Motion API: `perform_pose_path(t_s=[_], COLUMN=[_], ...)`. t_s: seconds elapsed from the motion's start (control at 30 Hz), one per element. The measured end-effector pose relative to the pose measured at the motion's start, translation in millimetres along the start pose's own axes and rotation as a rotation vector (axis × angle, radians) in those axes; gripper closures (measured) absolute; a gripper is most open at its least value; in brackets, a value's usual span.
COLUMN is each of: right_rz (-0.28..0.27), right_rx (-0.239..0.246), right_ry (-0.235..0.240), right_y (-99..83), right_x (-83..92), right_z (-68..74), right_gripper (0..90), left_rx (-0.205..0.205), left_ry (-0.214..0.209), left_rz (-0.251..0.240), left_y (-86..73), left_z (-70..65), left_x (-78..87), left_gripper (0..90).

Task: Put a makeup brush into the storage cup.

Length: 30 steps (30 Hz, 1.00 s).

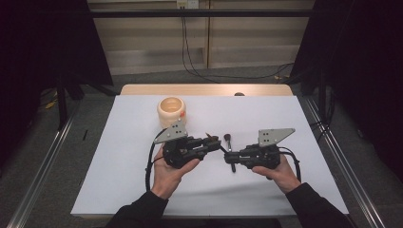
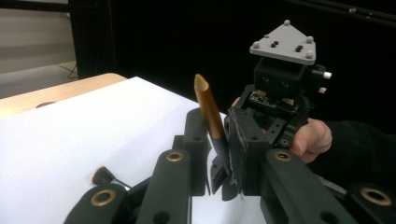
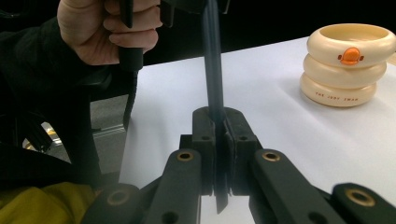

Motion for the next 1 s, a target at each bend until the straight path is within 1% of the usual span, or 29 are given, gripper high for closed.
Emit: perform_pose_path(t_s=[0.03, 0.1, 0.13, 0.17, 0.2, 0.27, 0.47, 0.53, 0.67, 0.77, 0.87, 0.9, 0.97, 1.0], right_rz=[0.001, 0.004, 0.007, 0.007, 0.009, 0.012, 0.011, 0.011, 0.005, 0.005, 0.004, 0.007, 0.013, 0.014], right_rx=[0.001, 0.001, 0.002, 0.001, 0.003, 0.002, -0.007, -0.008, -0.012, -0.014, -0.018, -0.015, -0.018, -0.017], right_ry=[0.003, 0.001, 0.004, -0.002, 0.002, 0.004, 0.015, 0.012, 0.014, 0.016, 0.015, 0.017, 0.007, 0.007], right_y=[-0.2, 0.0, 0.0, -0.1, -0.4, -0.8, -1.0, -1.4, -1.0, -1.0, -0.7, -0.8, -1.1, -1.3], right_x=[-0.5, -0.7, -1.1, -1.7, -2.2, -2.8, -3.3, -3.5, -4.2, -4.2, -4.5, -4.8, -4.5, -4.3], right_z=[0.1, 0.6, 0.9, 0.8, 0.5, 0.7, 1.4, 1.3, 1.3, 1.7, 1.9, 2.1, 2.0, 1.8], right_gripper=[83.4, 83.0, 82.8, 82.5, 82.1, 81.9, 81.6, 81.5, 80.7, 79.8, 76.1, 73.7, 69.6, 67.9], left_rx=[0.001, 0.024, 0.010, 0.000, 0.001, -0.011, -0.012, -0.001, -0.014, -0.011, -0.009, -0.008, 0.000, 0.002], left_ry=[-0.001, -0.021, -0.021, -0.023, -0.029, -0.026, -0.029, -0.029, -0.029, -0.030, -0.014, 0.004, 0.004, 0.012], left_rz=[-0.002, -0.009, -0.002, 0.002, 0.001, 0.004, 0.004, 0.013, 0.016, 0.017, 0.023, 0.034, 0.032, 0.039], left_y=[0.2, 0.6, 0.8, 1.1, 1.5, 2.3, 2.6, 3.1, 4.0, 3.5, 3.2, 2.7, 1.5, 0.3], left_z=[-0.9, -1.8, -2.3, -3.6, -4.7, -6.2, -7.0, -6.0, -7.3, -7.4, -6.5, -5.4, -2.6, -0.7], left_x=[0.1, 0.2, 0.4, 0.1, -0.2, -0.9, -1.1, -0.9, -0.5, -0.4, -0.1, -0.2, -0.7, -0.5], left_gripper=[79.7, 81.5, 82.0, 82.3, 83.2, 83.8, 83.9, 83.9, 84.0, 84.0, 83.9, 83.9, 83.9, 83.9])
Point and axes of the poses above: each handheld gripper's, and its own axes: x roughly backward along the jaws, y roughly out of its top, z roughly to its left, the point moved 3 cm from there along -x, roughly forward along the jaws, and after that the axes turned 10 degrees about z, right-handed, at the moved point
